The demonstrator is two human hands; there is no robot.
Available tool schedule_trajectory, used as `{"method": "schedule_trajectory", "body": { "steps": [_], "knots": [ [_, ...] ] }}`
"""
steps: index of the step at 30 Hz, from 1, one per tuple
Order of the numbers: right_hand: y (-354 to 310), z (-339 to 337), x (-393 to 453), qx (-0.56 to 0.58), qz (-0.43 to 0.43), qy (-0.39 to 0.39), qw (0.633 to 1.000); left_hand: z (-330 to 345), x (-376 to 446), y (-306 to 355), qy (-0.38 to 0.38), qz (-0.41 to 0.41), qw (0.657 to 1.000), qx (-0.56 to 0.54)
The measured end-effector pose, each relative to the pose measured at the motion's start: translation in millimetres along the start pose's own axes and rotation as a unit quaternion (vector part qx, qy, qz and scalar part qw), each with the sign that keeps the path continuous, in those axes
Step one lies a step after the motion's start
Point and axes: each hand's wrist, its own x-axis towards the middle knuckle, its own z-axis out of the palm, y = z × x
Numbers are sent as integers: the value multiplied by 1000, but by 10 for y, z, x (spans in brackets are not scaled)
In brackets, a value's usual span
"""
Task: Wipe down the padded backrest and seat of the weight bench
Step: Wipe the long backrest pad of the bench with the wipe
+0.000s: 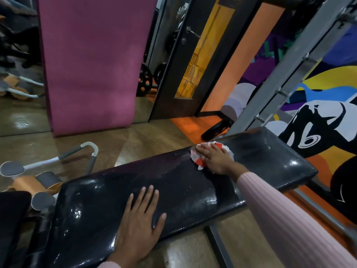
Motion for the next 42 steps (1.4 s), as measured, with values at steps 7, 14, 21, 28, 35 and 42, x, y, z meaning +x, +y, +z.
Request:
{"method": "schedule_trajectory", "body": {
  "steps": [7, 14, 21, 28, 35, 42],
  "knots": [
    [-342, 204, -186, -21, -104, 8, 994, -20, -5, 9, 9, -1, 1000, -15],
    [213, 36, -146, 1, -27, 2, 1000, -3, -9, 2, 6, 2, 1000, -30],
    [-371, 221, -176, -7, -84, 3, 996, -22, -5, 16, 4, 0, 1000, -16],
    [75, 57, -215, -2, -72, -26, 997, -26, -1, 22, 1, -5, 1000, -13],
    [-513, 222, -200, -10, -81, 0, 997, -30, 2, 21, 1, -4, 1000, -1],
    [-26, 30, -239, -33, -79, -31, 996, -23, -7, 15, -5, -11, 1000, -5]
  ]
}}
